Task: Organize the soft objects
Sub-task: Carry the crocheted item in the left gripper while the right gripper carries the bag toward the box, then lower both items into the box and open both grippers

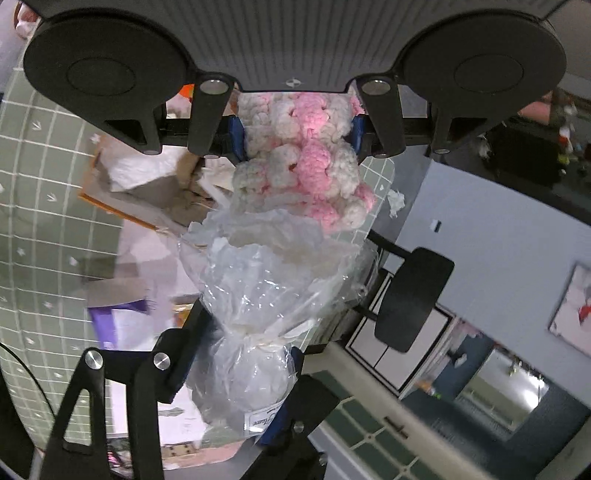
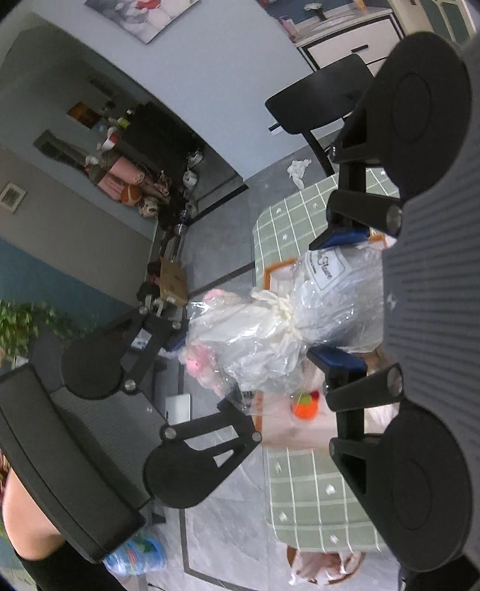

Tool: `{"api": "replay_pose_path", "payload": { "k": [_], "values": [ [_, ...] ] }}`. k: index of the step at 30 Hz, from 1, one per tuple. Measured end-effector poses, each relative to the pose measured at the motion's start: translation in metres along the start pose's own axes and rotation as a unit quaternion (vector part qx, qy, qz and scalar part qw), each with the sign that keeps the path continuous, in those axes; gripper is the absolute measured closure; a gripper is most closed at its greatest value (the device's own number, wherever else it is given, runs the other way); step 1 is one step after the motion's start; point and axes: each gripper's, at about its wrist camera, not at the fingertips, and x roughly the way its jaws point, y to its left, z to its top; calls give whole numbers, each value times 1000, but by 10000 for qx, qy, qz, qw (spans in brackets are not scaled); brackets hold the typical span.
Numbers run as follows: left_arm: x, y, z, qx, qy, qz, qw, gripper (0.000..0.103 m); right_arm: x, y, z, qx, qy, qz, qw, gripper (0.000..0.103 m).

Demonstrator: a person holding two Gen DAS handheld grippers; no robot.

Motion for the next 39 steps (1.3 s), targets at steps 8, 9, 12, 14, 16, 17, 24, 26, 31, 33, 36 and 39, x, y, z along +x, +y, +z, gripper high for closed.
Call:
{"api": "replay_pose_path", "payload": {
  "k": [8, 9, 12, 14, 16, 17, 24, 26, 31, 33, 36, 39],
  "values": [
    [65, 17, -15, -235, 373, -229, 9988, 44, 78, -23, -14, 268, 417, 75, 9987, 49],
    [76, 17, -16, -232, 458, -259, 9983, 44, 90, -24, -17, 267, 485, 69, 9984, 49],
    [101, 21, -20, -273, 637, -249, 9973, 44, 122, -22, -26, 276, 677, 67, 9973, 49],
    [117, 24, -20, -335, 748, -245, 9963, 44, 141, -22, -30, 280, 777, 32, 9966, 49],
    [129, 23, -21, -292, 842, -205, 9958, 44, 155, -20, -36, 271, 887, -4, 9957, 49],
    [134, 23, -21, -275, 876, -181, 9956, 44, 162, -21, -38, 268, 933, -11, 9953, 49],
    [156, 24, -24, -251, 1019, -163, 9943, 43, 199, -27, -51, 314, 1062, -89, 9938, 49],
    [160, 22, -23, -175, 1036, -171, 9943, 43, 206, -27, -55, 267, 1130, -102, 9932, 49],
    [170, 18, -22, -94, 1069, -139, 9941, 43, 222, -27, -65, 251, 1253, -65, 9918, 49],
    [173, 16, -21, -96, 1069, -182, 9941, 42, 228, -28, -69, 278, 1286, -37, 9913, 48],
    [179, 11, -22, 44, 1160, -127, 9932, 42, 237, -28, -73, 299, 1304, -8, 9910, 48],
    [183, 11, -24, -25, 1179, -147, 9929, 41, 244, -27, -77, 283, 1336, -16, 9906, 48]
  ]
}}
